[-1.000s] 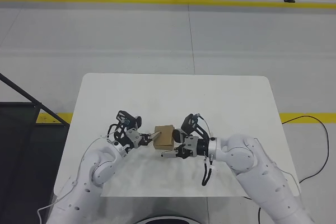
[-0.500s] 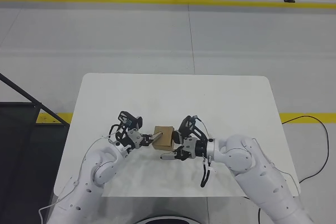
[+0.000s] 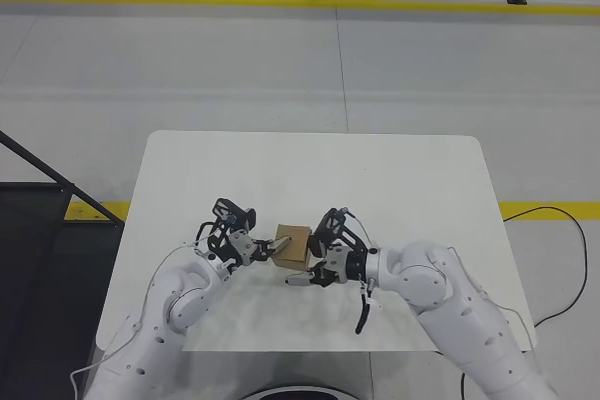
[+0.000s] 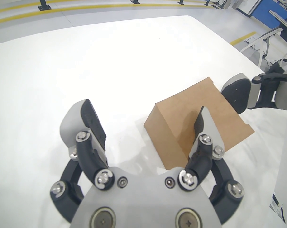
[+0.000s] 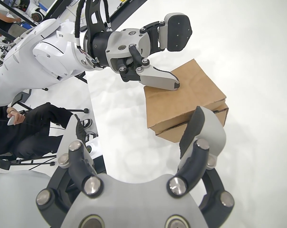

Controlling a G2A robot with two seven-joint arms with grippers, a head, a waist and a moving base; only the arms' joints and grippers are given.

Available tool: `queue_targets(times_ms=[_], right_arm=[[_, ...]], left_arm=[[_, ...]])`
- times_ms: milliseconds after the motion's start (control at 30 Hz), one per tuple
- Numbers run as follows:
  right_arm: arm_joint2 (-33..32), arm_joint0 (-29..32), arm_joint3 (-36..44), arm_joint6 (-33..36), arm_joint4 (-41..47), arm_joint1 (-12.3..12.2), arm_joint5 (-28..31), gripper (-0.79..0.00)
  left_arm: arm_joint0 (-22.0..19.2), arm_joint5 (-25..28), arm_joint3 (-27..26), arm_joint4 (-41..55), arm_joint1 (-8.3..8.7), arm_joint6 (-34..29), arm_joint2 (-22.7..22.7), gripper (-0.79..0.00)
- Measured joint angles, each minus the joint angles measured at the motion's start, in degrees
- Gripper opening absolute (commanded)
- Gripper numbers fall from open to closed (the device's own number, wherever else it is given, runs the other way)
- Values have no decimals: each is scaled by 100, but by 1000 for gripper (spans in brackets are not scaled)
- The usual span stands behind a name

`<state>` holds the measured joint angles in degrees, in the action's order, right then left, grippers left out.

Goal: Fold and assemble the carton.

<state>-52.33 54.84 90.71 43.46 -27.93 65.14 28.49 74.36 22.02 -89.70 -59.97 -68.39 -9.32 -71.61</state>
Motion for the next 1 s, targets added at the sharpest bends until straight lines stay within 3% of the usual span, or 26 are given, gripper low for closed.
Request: queue_targets(times_ms=[1000], right_arm=[[154,-32,107,87,-265,36,-23,0]], left_arm=[[-162,182,39,-176,-11,-92,174,0]])
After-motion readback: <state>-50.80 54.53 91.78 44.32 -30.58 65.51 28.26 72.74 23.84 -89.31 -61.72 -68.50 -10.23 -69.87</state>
